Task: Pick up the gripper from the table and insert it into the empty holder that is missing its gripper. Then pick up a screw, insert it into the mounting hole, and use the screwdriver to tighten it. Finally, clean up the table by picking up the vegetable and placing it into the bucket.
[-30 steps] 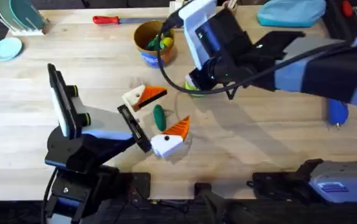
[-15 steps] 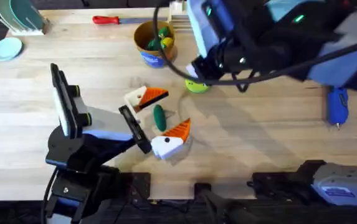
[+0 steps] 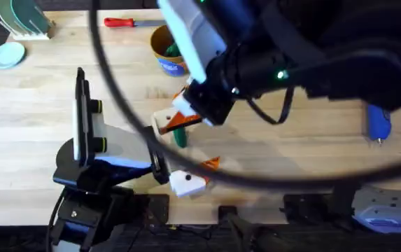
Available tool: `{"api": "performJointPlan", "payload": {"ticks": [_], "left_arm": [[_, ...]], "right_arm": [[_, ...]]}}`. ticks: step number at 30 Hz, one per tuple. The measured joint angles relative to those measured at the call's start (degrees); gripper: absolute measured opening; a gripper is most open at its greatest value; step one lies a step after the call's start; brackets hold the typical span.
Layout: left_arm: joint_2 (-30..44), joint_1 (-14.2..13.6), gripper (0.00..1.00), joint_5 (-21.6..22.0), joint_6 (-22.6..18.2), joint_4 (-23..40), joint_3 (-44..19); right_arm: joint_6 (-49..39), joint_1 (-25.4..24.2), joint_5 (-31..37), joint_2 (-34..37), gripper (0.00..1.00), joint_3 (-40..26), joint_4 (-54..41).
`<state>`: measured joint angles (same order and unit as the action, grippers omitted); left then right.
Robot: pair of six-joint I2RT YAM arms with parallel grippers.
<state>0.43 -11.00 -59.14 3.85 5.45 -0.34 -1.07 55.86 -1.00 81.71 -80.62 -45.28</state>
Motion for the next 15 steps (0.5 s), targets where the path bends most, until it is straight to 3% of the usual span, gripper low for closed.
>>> {"api": "performJointPlan", "payload": {"ticks": [6,15], "left_arm": [[0.00,0.00,0.993,-1.58,-1.05,0.22,0.00],[0.00,0.00,0.993,-2.29,-1.54,0.33,0.00]], "right_arm": [[2.80,4.40,-0.37,0.01,0.004,0.00,0.86],[3.98,5.74,-0.07,3.32,0.004,-0.02,3.37]]}}
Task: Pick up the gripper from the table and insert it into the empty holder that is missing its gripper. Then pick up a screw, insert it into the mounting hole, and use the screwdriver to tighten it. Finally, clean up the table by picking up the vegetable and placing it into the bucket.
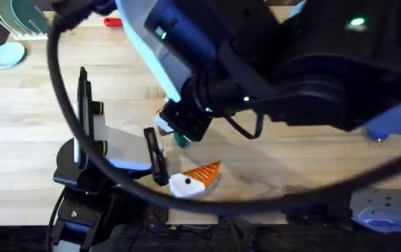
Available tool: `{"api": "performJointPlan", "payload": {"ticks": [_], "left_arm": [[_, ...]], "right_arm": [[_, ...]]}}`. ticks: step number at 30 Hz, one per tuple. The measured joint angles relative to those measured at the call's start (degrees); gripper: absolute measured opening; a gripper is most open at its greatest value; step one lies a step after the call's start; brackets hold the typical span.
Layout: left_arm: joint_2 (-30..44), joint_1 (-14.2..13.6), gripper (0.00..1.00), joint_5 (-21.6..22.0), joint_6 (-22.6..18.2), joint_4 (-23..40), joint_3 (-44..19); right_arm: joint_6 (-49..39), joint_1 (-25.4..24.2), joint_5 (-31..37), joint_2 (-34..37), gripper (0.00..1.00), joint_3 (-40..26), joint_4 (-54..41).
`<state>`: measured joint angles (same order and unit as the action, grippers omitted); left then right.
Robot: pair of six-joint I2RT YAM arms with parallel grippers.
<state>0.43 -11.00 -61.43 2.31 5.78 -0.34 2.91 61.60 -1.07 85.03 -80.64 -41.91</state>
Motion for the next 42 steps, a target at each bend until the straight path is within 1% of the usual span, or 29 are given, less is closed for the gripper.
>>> {"api": "performJointPlan", "payload": {"ticks": [2,15,25,32,42], "left_arm": [[0.00,0.00,0.993,-0.31,0.07,0.05,0.00],[0.00,0.00,0.993,-0.33,0.02,0.04,0.00],[0.00,0.00,0.993,-0.31,0.00,0.04,0.00],[0.00,0.00,0.993,-0.31,-0.04,0.04,0.00],[0.00,0.00,0.993,-0.53,0.07,0.11,0.00]], "right_arm": [[0.12,-0.02,0.94,0.87,0.004,0.00,0.43],[0.12,0.00,2.19,0.85,0.004,-0.17,0.11],[0.12,0.00,4.47,0.85,0.004,-0.20,-0.09],[0.17,0.17,4.40,0.85,0.004,-0.20,-0.81],[0.90,1.81,4.53,1.82,0.004,-0.81,-0.94]]}}
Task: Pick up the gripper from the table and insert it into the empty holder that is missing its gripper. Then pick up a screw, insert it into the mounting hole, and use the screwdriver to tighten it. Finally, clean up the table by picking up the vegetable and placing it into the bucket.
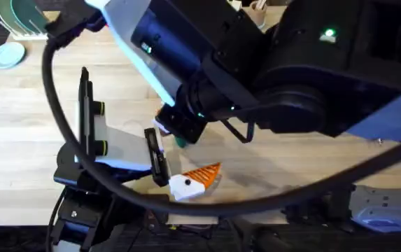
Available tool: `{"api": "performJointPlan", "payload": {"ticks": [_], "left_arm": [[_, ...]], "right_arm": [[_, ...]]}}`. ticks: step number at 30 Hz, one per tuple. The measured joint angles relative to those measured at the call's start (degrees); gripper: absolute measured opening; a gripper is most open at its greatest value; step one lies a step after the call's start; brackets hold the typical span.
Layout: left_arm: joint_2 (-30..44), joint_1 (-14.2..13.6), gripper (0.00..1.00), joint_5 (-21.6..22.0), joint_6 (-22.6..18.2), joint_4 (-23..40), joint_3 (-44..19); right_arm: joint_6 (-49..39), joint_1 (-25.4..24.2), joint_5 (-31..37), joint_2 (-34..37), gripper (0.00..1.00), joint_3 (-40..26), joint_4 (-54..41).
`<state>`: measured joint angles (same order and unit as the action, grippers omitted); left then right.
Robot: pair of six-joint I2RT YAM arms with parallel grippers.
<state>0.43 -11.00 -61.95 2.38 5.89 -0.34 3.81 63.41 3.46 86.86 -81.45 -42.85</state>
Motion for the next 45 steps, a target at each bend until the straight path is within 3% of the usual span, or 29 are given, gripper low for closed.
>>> {"api": "performJointPlan", "payload": {"ticks": [27,28,33,34,40,45], "left_arm": [[-0.01,-0.02,0.992,-0.37,-0.03,0.07,0.00],[-0.02,-0.02,0.993,-0.37,-0.03,0.04,0.00],[0.00,0.00,0.993,-0.16,-0.01,0.04,0.00],[0.00,0.00,0.992,-0.13,-0.01,0.04,0.00],[-0.02,0.00,0.993,0.04,-0.07,-0.04,0.00],[0.00,0.00,0.993,0.04,-0.23,-0.03,0.00]], "right_arm": [[0.34,0.90,-0.04,0.36,0.005,-0.63,-3.67],[0.49,0.90,-0.06,0.36,0.029,-0.63,-3.67],[0.71,0.76,0.79,0.29,0.721,-0.66,-3.81],[0.62,0.47,1.42,0.12,0.810,-0.63,-3.93],[0.71,0.30,0.72,-2.19,0.845,-0.63,-3.99],[0.71,-1.46,0.01,-8.68,0.847,-0.63,-6.15]]}}
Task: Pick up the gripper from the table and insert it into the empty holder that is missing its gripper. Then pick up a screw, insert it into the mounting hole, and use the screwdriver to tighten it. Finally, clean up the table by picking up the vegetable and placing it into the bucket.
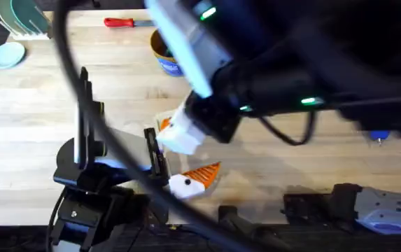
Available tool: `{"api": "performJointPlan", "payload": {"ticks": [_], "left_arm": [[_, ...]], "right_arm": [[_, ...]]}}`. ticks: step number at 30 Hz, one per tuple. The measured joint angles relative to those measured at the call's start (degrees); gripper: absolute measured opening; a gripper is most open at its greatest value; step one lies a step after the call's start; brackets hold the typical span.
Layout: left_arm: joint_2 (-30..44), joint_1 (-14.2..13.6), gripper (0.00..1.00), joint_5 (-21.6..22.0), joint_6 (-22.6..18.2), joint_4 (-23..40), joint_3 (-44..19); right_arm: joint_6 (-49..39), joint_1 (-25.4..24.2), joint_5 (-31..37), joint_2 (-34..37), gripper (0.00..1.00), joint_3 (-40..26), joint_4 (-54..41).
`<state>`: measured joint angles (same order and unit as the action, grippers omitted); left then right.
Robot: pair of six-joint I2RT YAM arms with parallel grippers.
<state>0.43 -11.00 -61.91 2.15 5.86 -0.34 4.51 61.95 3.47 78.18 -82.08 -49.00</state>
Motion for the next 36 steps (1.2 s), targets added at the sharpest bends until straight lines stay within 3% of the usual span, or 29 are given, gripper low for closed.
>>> {"api": "performJointPlan", "payload": {"ticks": [2,4,7,10,11,17,23,26,31,36], "left_arm": [[0.00,0.00,0.993,0.00,-0.02,0.00,0.00],[0.00,0.00,0.881,0.00,-0.04,-0.01,0.00],[-0.02,0.00,0.520,0.04,-0.24,-0.02,0.00],[-0.02,0.00,0.056,0.02,-0.28,-0.02,0.00],[-0.02,0.00,0.017,0.03,-0.41,-0.02,0.00],[0.00,0.00,0.007,0.04,-0.42,-0.02,0.00],[0.00,0.00,0.007,0.04,-0.42,-0.02,0.00],[0.00,0.00,0.007,0.02,-0.42,-0.02,0.00],[-0.01,0.00,0.007,0.03,-0.44,-0.02,0.00],[0.00,0.00,0.007,0.02,-0.42,-0.02,0.00]], "right_arm": [[0.13,-1.22,-0.10,-2.83,0.850,0.00,-1.87],[1.17,-3.87,-0.10,-8.47,0.850,0.00,-6.28],[1.97,-5.48,-0.05,-12.19,0.852,0.00,-10.59],[3.52,-6.24,0.41,-15.96,0.852,0.57,-14.09],[4.18,-6.31,0.56,-17.60,0.852,1.39,-14.60],[10.13,-6.31,4.93,-30.29,0.852,10.91,-15.74],[16.59,-7.08,19.60,-44.34,0.856,21.32,-17.28],[17.89,-9.96,25.77,-46.65,0.857,23.75,-19.62],[18.21,-20.74,30.09,-43.80,0.857,24.13,-21.05],[13.77,-38.12,26.48,-35.89,0.859,24.15,-15.66]]}}
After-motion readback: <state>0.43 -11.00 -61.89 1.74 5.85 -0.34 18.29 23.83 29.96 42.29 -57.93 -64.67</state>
